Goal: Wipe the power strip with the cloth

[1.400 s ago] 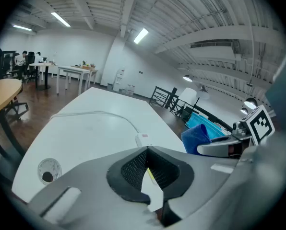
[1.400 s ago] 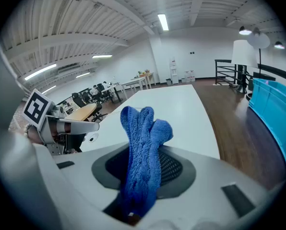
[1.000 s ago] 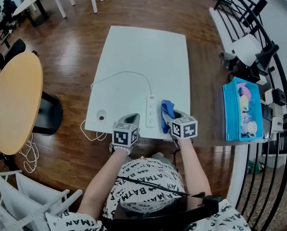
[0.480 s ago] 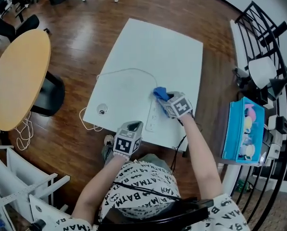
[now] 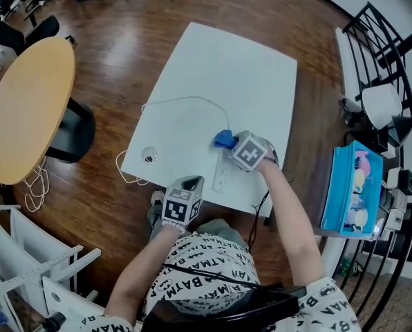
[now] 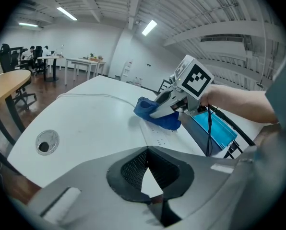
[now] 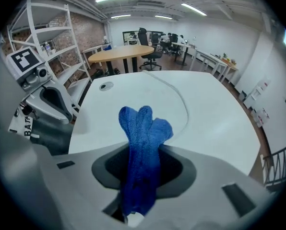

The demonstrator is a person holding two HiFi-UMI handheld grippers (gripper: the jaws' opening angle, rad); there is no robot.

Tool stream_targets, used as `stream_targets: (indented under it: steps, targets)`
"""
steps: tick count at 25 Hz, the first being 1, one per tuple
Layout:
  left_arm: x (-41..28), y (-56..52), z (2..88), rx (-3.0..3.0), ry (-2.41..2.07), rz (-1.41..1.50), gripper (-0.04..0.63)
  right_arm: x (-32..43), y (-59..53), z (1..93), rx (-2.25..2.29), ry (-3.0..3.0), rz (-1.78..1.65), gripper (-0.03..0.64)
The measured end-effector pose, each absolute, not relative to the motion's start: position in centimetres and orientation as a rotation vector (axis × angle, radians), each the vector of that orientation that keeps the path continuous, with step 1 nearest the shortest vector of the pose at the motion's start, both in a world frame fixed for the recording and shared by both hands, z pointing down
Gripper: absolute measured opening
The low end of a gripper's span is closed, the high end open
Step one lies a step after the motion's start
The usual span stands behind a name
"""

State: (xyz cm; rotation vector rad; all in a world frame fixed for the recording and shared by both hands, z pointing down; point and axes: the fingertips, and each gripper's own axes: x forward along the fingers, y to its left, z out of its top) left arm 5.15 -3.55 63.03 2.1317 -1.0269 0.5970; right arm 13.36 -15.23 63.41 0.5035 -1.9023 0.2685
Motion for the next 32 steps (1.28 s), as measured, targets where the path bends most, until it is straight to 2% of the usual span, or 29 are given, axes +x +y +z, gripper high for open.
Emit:
stream_targets:
  steps: [9, 26, 32]
  targets:
    - [5.1, -2.2, 63.1, 2.16, -0.957, 0.628, 0.003, 12.3, -10.5, 63.7, 0.476, -1.869, 0.277, 0.137]
    - [3.6, -1.7, 64.0, 2.124, -0.931, 0.589, 0.003, 10.3, 5.4, 63.7, 0.331, -1.882, 0.427, 0.137]
    - [6.4, -2.5, 63.5, 2.197, -0.866, 0.615, 0.003, 14.4, 1.9, 61.6, 0.593, -1.938, 0.51, 0.138]
